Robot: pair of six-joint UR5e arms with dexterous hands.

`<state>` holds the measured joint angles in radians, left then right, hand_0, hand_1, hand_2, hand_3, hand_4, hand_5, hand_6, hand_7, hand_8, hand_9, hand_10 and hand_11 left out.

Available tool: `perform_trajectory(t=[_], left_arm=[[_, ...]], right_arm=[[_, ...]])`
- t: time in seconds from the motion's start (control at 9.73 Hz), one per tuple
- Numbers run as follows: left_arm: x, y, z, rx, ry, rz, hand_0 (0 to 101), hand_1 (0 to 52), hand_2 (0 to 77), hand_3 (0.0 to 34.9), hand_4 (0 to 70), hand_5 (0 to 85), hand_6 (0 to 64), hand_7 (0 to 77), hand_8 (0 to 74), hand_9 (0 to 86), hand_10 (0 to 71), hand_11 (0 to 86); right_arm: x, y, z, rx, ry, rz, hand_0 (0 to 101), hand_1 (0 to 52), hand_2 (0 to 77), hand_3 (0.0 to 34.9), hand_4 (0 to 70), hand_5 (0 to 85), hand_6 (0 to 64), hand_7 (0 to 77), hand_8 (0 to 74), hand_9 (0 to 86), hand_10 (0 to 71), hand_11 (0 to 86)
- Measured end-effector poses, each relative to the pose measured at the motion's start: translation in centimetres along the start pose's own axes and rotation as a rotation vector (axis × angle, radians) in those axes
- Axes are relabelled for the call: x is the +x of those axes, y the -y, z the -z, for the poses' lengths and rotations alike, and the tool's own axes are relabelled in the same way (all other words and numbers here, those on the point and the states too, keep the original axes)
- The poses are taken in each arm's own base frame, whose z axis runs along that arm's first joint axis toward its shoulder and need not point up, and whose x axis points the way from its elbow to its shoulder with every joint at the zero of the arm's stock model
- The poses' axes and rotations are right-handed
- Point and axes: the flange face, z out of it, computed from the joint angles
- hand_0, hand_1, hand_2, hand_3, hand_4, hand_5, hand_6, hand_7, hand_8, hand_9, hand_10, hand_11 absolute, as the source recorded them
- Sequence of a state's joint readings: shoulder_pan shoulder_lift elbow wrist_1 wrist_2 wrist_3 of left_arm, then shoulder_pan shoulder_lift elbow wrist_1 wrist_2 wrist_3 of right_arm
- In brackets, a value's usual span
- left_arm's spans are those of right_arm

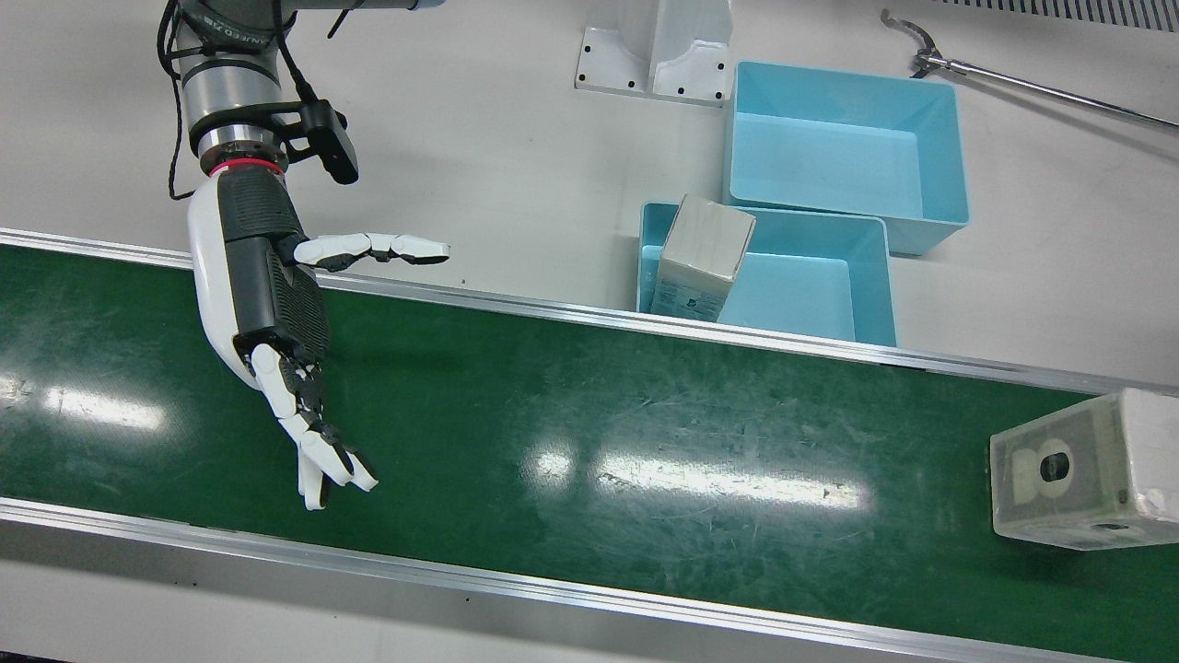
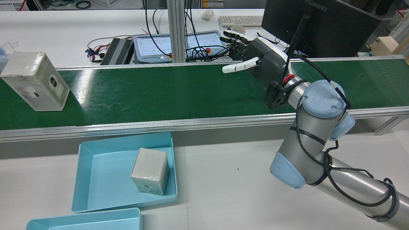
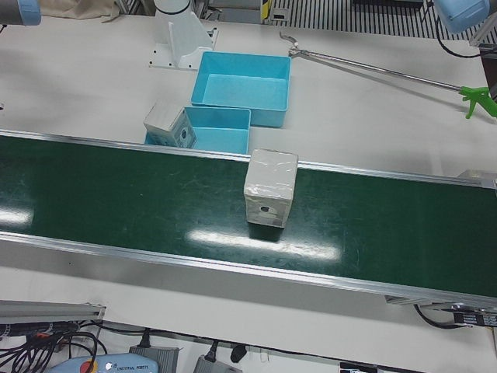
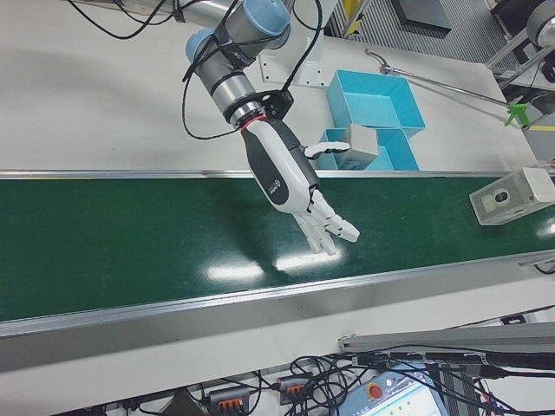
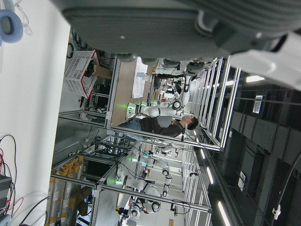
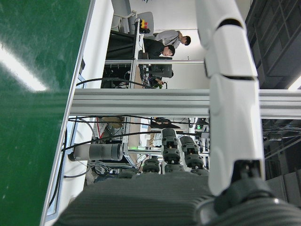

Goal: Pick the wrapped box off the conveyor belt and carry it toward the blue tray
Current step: 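Hold the open right hand over the belt as the box approaches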

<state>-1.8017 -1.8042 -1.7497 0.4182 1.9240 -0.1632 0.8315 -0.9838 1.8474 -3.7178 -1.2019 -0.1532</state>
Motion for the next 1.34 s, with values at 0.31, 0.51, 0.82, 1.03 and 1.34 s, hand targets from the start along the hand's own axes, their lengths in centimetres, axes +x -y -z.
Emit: perform_trajectory(t=[0.31, 0.51, 0.82, 1.03, 1.34], left_arm=[[0.0, 0.0, 0.0, 0.0, 0.0, 0.0, 0, 0.0, 1.1, 0.0, 0.5, 1.1, 0.5, 0.5, 0.5, 0.5, 0.0, 0.5], [0.0, 0.0, 0.0, 0.0, 0.0, 0.0, 0, 0.0, 1.1, 0.0, 0.0, 1.1, 0.5, 0.5, 0.5, 0.5, 0.5, 0.5], [0.0, 0.0, 0.0, 0.0, 0.0, 0.0, 0, 0.0, 1.1, 0.0, 0.0, 1.1, 0.5, 0.5, 0.5, 0.5, 0.5, 0.5], [0.0, 0.0, 0.0, 0.0, 0.0, 0.0, 0, 0.0, 1.1, 0.0, 0.5, 1.1, 0.5, 0.5, 0.5, 0.0, 0.5, 0.5], [0.0, 0.0, 0.0, 0.0, 0.0, 0.0, 0, 0.0, 0.5, 0.0, 0.0, 1.1, 0.0, 0.5, 0.5, 0.0, 0.5, 0.5]], right_arm=[[0.34, -0.04, -0.16, -0.006, -0.003, -0.006, 49, 15.8, 13.1, 0.1, 5.4, 12.0, 3.3, 13.1, 2.7, 2.7, 0.0, 1.1], [0.56, -0.17, -0.34, -0.023, -0.002, -0.014, 47, 13.6, 10.9, 0.0, 7.1, 9.8, 4.4, 13.6, 3.3, 4.4, 0.0, 1.1], [0.76, -0.24, -0.38, -0.029, -0.004, -0.018, 47, 15.3, 11.4, 0.1, 7.1, 10.9, 4.4, 14.7, 3.3, 4.4, 0.0, 1.1], [0.81, -0.31, -0.34, -0.031, -0.004, -0.02, 47, 15.3, 11.4, 0.1, 7.1, 10.9, 4.4, 14.7, 3.3, 4.4, 0.0, 1.1], [0.74, -0.44, -0.27, -0.034, -0.003, -0.022, 47, 14.2, 10.9, 0.1, 7.1, 10.9, 3.8, 14.7, 3.3, 4.4, 0.0, 1.1]])
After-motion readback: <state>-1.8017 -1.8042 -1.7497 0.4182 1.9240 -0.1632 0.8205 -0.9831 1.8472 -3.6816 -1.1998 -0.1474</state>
